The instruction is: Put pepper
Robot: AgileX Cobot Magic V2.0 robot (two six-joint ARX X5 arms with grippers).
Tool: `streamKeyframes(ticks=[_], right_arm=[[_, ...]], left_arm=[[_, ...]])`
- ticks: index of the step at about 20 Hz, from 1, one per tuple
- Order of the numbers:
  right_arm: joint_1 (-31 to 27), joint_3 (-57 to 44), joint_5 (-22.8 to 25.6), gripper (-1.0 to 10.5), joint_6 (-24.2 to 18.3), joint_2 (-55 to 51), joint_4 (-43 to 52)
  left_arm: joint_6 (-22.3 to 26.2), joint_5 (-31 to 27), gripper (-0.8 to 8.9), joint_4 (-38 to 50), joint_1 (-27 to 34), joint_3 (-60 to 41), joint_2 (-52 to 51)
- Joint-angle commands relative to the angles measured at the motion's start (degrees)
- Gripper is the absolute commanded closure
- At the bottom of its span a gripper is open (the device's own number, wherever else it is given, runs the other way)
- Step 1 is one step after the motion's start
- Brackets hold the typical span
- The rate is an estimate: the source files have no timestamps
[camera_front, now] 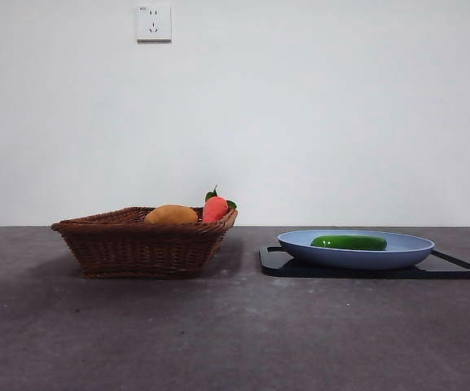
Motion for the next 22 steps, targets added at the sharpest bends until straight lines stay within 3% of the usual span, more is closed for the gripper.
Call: streamKeyframes(ticks=[1,6,14,18,22], right_arm=[[0.3,1.2,0.1,9.4,0.3,0.4,-0.8],[0.3,1.2,0.1,9.4,0.3,0.4,-0.8],[0.3,1.2,0.1,9.4,0.3,0.4,-0.8],[0.3,1.2,0.1,9.4,0.3,0.4,-0.8],[0.3,1.2,0.1,9.4,0.3,0.4,-0.8]], left_arm=[[3.2,-2.3,8.06,1.7,0.5,1.3,-0.4],[6.0,-2.7,8.05,18.7,11.4,-2.1,-10.5],[6.6,-2.9,8.05,60.8,34.6,-42.1,-37.2],[4.7,-2.9,8.05,73.4,38.8,-61.5,-45.2],[1.0,-2.9,8.05,76.9,40.3,-76.9,-50.9]])
